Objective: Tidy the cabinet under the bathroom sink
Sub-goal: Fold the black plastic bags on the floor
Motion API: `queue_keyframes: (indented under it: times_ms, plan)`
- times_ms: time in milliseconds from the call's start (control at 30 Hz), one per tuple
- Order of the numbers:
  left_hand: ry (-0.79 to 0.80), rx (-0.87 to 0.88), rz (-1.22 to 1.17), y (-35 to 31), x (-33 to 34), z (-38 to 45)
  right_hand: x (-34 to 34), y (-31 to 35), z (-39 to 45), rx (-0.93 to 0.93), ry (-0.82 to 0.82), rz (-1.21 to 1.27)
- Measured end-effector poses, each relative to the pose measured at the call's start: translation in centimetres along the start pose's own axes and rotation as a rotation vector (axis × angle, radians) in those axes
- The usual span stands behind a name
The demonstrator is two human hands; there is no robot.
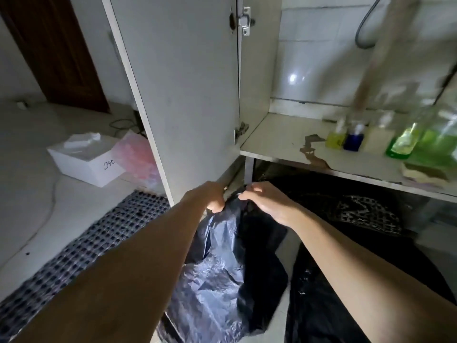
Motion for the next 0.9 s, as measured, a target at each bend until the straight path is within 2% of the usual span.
queue_keyframes:
  times_ms: [133, 200, 367, 500, 600, 733, 833, 900]
  plan:
    - [-0.063, 0.168, -0.049, -3.4, -5.3, -3.1, -4.2, 5.6, -3.0, -0.105, -0.021, 0.139]
    - [-0.045, 0.229, -0.151, -5.3, -7.7, -4.8, -7.2, 8.1, -5.1, -0.163, -0.074, 0.103]
    - [-0.032, 0.312, -0.374, -11.2, -11.1, -6.7, -16.2, 10.7, -9.4, -0.252, -0.333, 0.128]
    - [-0.072, 0.406, -0.723, -17.3, -9.9, -8.5, -23.8, 9.8, -14.6, -0.309, -0.502, 0.401]
    - [-0.088, 0.493, -0.911, -21.5, -7.8, -9.3, -27.7, 7.6, -18.4, -0.349, -0.454, 0.596]
    - [-0.071, 0.519, -1.063, -25.7, -7.2, -9.0, -31.0, 4.9, -21.9, -0.331, -0.407, 0.656]
    - [-0.075, 0.494, -1.188, -27.3, -6.8, -7.9, -31.8, 3.7, -23.4, -0.339, -0.306, 0.66]
    - [0.023, 0.481, -1.269, -28.6, -5.8, -7.7, -31.8, 3.2, -24.0, -0.328, -0.275, 0.67]
Point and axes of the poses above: each hand's wrist, its own z-axis towards the middle knuckle, its own x-axis out of the palm, y = z × x, the point moved 5 cm from there along z, towards the middle knuckle, and after that the axes turned 1 degree about -z, right-handed, at the moved point
